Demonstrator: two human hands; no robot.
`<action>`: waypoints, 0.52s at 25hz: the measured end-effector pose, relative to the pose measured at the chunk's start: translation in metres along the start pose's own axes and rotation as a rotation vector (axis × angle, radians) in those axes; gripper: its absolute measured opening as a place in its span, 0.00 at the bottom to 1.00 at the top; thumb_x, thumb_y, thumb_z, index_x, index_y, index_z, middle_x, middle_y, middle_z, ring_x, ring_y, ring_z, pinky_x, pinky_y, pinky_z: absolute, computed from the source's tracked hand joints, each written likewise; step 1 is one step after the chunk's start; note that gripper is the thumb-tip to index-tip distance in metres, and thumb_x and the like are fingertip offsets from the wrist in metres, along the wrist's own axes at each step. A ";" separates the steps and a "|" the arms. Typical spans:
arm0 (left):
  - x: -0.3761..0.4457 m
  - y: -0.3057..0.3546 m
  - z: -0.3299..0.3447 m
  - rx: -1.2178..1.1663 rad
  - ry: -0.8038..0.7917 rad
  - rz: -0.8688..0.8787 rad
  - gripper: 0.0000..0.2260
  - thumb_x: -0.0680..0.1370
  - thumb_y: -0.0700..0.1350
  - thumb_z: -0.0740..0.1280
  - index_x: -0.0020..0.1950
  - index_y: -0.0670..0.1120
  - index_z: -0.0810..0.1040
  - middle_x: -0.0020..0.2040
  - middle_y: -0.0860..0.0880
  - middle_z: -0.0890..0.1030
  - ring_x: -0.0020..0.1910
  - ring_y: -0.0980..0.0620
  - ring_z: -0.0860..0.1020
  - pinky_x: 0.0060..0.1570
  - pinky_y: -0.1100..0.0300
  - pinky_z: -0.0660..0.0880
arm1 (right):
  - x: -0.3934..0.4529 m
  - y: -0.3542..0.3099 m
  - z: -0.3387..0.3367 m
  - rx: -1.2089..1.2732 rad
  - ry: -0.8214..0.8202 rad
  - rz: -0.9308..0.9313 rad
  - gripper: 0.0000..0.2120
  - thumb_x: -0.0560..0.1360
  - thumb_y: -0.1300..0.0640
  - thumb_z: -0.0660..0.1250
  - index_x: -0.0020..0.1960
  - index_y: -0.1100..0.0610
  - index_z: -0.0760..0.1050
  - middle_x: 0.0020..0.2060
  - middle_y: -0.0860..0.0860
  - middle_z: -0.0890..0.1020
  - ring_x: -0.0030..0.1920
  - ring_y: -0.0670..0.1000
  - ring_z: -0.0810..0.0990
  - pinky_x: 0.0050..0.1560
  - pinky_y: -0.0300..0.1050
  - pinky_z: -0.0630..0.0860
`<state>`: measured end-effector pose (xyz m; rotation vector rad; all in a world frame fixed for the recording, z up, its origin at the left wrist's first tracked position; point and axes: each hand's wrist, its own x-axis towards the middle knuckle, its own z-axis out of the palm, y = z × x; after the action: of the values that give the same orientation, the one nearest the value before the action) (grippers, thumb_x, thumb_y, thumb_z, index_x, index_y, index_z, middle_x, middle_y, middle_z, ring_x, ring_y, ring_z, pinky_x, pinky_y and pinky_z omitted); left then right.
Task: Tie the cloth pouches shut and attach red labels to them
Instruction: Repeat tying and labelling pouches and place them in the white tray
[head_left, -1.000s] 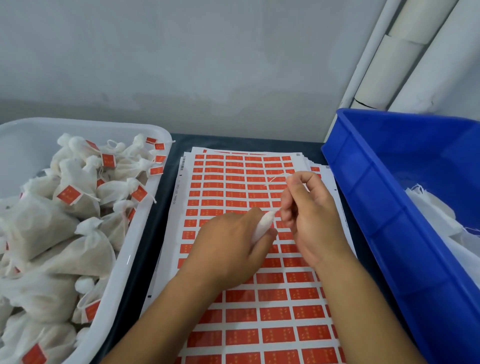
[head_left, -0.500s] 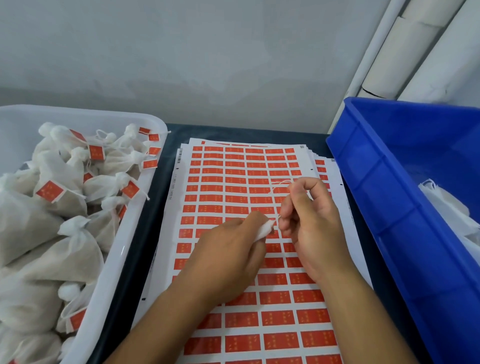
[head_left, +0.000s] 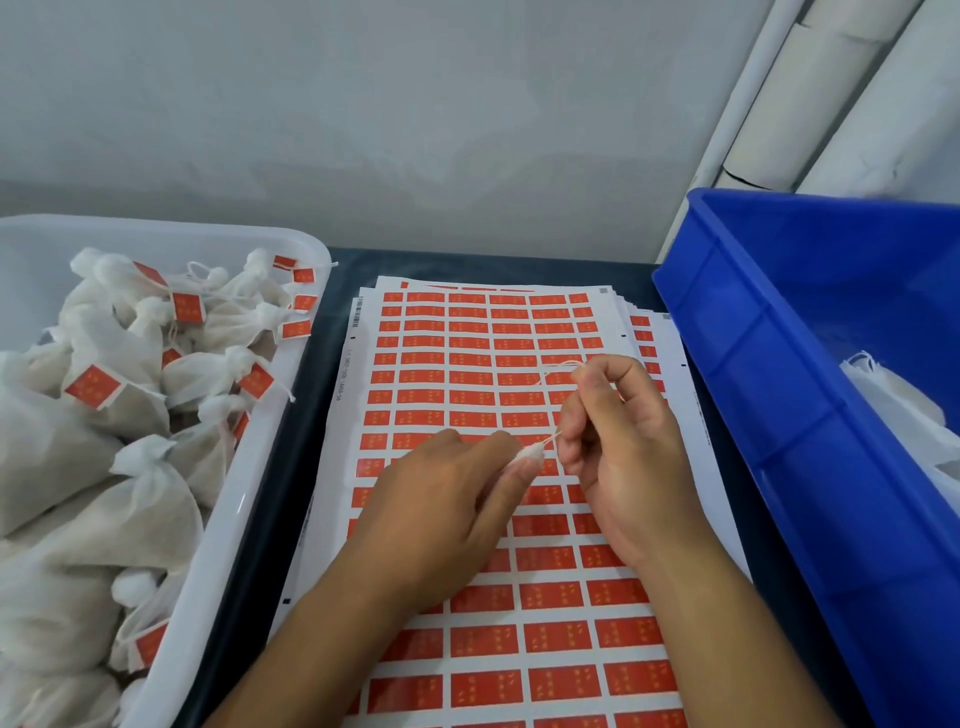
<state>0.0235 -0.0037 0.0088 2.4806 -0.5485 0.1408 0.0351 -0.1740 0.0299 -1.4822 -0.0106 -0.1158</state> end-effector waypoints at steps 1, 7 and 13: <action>-0.001 0.001 -0.001 -0.027 0.008 -0.006 0.18 0.80 0.71 0.47 0.53 0.64 0.71 0.47 0.69 0.76 0.47 0.63 0.76 0.47 0.67 0.75 | 0.000 -0.002 -0.001 0.026 -0.008 -0.021 0.09 0.84 0.47 0.62 0.47 0.46 0.78 0.34 0.50 0.79 0.33 0.47 0.77 0.38 0.38 0.77; -0.001 0.010 -0.007 -0.580 0.032 -0.200 0.20 0.81 0.68 0.55 0.43 0.60 0.81 0.41 0.57 0.82 0.44 0.59 0.81 0.42 0.73 0.75 | -0.005 -0.010 -0.005 0.054 -0.017 -0.122 0.10 0.83 0.48 0.61 0.47 0.46 0.77 0.36 0.51 0.81 0.35 0.50 0.79 0.39 0.41 0.79; 0.001 0.013 -0.006 -0.850 -0.203 -0.373 0.23 0.81 0.68 0.49 0.51 0.66 0.83 0.48 0.57 0.86 0.49 0.59 0.84 0.51 0.62 0.80 | -0.017 -0.015 0.003 0.022 -0.202 -0.217 0.07 0.83 0.50 0.62 0.51 0.49 0.77 0.39 0.53 0.84 0.38 0.53 0.84 0.39 0.42 0.82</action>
<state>0.0193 -0.0102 0.0208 1.7170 -0.1513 -0.4145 0.0176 -0.1714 0.0436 -1.4627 -0.3360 -0.1401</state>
